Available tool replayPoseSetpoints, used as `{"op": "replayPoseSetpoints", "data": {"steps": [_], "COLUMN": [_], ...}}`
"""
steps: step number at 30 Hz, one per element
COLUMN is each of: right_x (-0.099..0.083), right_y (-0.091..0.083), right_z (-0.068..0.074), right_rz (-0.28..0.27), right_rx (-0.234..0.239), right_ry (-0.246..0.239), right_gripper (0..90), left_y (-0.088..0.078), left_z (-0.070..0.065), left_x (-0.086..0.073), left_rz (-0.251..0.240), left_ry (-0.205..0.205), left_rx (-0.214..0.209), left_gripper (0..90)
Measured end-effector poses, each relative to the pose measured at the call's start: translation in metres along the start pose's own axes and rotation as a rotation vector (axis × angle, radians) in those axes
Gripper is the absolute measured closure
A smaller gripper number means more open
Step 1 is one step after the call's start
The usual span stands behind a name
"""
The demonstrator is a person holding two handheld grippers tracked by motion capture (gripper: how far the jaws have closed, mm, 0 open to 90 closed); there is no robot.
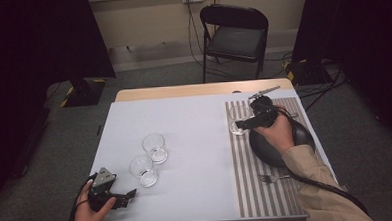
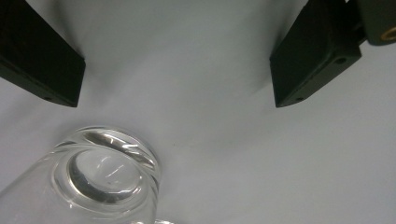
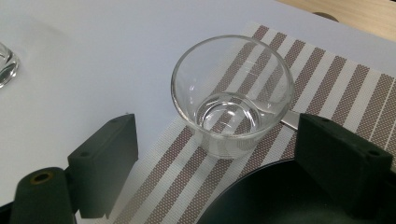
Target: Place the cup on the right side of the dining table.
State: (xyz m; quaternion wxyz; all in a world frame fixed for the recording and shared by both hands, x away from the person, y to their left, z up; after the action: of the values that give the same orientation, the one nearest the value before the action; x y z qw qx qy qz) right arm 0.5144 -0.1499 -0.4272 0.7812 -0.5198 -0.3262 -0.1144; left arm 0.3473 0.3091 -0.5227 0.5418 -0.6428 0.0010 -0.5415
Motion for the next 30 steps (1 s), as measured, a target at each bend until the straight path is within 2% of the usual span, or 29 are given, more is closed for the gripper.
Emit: {"op": "replayPoseSetpoints", "data": {"steps": [30], "right_x": [-0.012], "right_y": [-0.003], "right_z": [0.003], "right_rz": [0.015], "right_rx": [0.023], "right_ry": [-0.001], "right_gripper": [12.7], "left_y": [0.0], "left_z": [0.0], "left_x": [0.0], "left_rz": [0.001], "left_ry": [0.0], "left_rx": [-0.001], "left_gripper": [2.5]}}
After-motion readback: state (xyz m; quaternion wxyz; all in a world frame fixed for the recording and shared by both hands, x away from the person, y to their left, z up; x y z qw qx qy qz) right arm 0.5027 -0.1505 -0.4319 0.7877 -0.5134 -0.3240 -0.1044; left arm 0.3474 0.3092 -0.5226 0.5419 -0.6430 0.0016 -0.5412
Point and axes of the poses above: each handheld gripper's, and its own axes: y roughly forward along the jaws, x roughly out of its top, z roughly to its left, the point moved 6 cm from there along y, roughly forward along the jaws, and after that the axes turned 14 degrees about y, right-handed, at the moved point
